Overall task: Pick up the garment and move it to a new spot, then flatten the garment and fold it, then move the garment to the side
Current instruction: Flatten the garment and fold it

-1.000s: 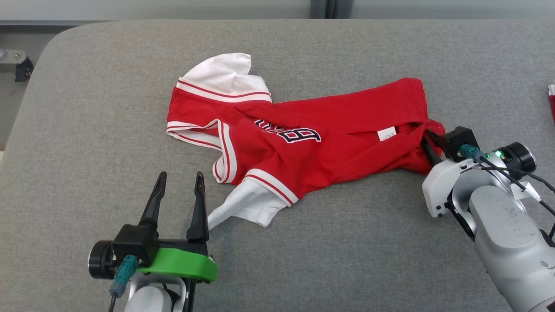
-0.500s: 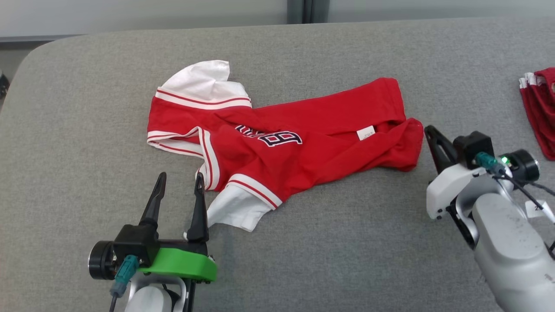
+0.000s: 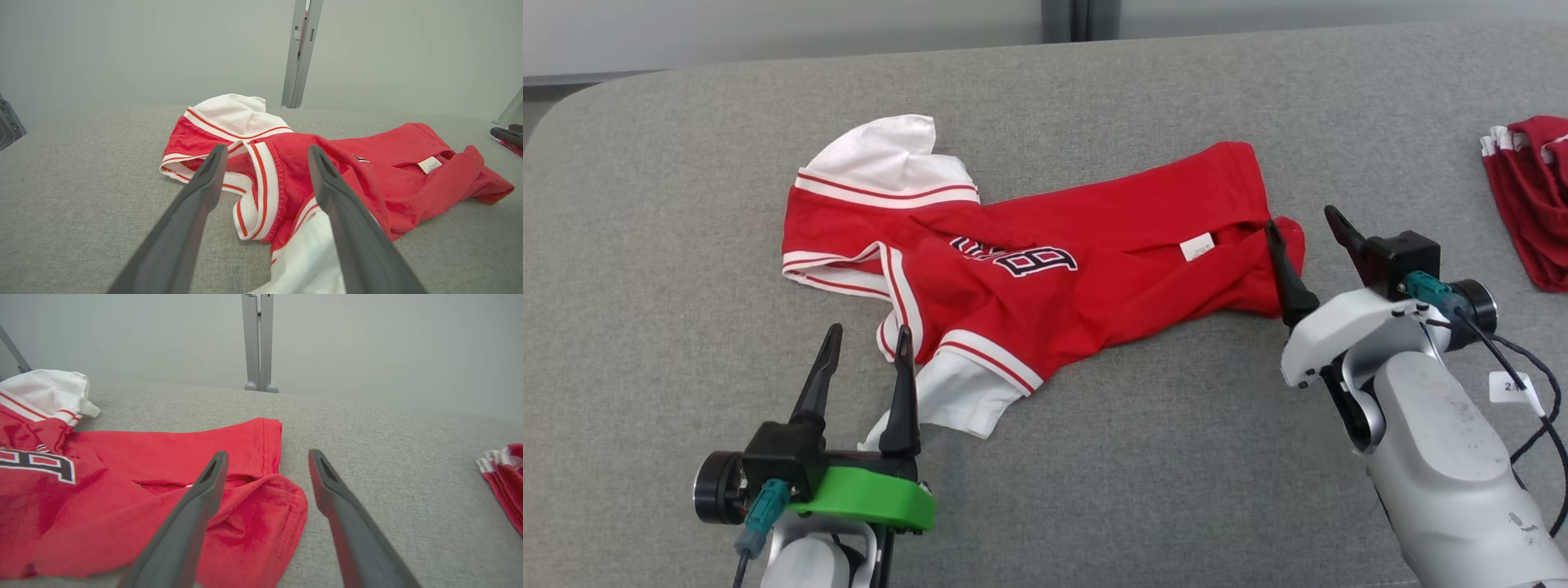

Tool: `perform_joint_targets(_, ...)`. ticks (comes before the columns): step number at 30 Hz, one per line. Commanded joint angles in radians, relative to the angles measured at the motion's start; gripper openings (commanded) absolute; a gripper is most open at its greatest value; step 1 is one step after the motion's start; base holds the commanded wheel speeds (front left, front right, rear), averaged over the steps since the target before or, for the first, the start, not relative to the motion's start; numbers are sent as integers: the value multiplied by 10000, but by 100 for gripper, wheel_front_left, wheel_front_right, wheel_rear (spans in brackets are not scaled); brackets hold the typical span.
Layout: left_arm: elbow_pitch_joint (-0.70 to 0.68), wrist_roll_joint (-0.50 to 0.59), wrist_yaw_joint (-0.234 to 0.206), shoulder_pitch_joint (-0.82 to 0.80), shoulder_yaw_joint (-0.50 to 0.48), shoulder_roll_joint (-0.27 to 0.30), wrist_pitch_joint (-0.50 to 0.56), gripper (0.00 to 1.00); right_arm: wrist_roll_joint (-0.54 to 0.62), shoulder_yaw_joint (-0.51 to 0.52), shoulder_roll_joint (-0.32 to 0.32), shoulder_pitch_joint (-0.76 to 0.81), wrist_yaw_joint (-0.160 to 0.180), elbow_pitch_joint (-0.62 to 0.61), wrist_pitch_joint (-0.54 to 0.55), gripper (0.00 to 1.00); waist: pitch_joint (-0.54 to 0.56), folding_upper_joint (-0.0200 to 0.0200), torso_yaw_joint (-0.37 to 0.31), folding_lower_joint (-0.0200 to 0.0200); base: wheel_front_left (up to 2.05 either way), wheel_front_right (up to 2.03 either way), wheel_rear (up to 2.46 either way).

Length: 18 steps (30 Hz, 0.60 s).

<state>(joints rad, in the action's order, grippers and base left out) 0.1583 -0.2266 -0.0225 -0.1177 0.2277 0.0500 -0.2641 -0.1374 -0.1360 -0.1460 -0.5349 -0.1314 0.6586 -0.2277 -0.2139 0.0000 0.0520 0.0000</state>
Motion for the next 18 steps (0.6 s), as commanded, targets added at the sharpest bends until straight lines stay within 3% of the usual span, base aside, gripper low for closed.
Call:
perform_joint_targets(1,-14,10,-28,-205,9,16,0,100,41,52,93,-222,15,142,182,100,-69,0,119,0,0,0,0)
perform_joint_targets(11,-62,-161,-146,-246,111,15,0,100,133,601,565,-1039,15,1623,1743,100,-245,0,511,0,0,0,0)
perform_joint_targets(12,-66,-161,-142,-245,114,15,0,100,178,662,597,-1065,15,1689,1797,96,-247,0,518,0,0,0,0)
perform_joint_targets(13,-70,-165,-161,-245,107,15,0,100,171,749,624,-1082,15,1759,1848,65,-250,0,515,0,0,0,0)
perform_joint_targets(14,-75,-161,-177,-246,91,15,0,100,212,850,642,-1085,15,1835,1919,41,-250,0,500,0,0,0,0)
perform_joint_targets(16,-84,-148,-193,-259,60,15,0,100,288,951,733,-1115,15,1880,1904,19,-248,0,451,0,0,0,0)
perform_joint_targets(17,-84,-131,-188,-263,51,15,0,100,310,972,772,-1119,15,1902,1892,0,-242,0,418,0,0,0,0)
perform_joint_targets(18,-79,-109,-170,-259,45,15,0,100,326,1010,805,-1126,15,1915,1859,0,-231,0,375,0,0,0,0)
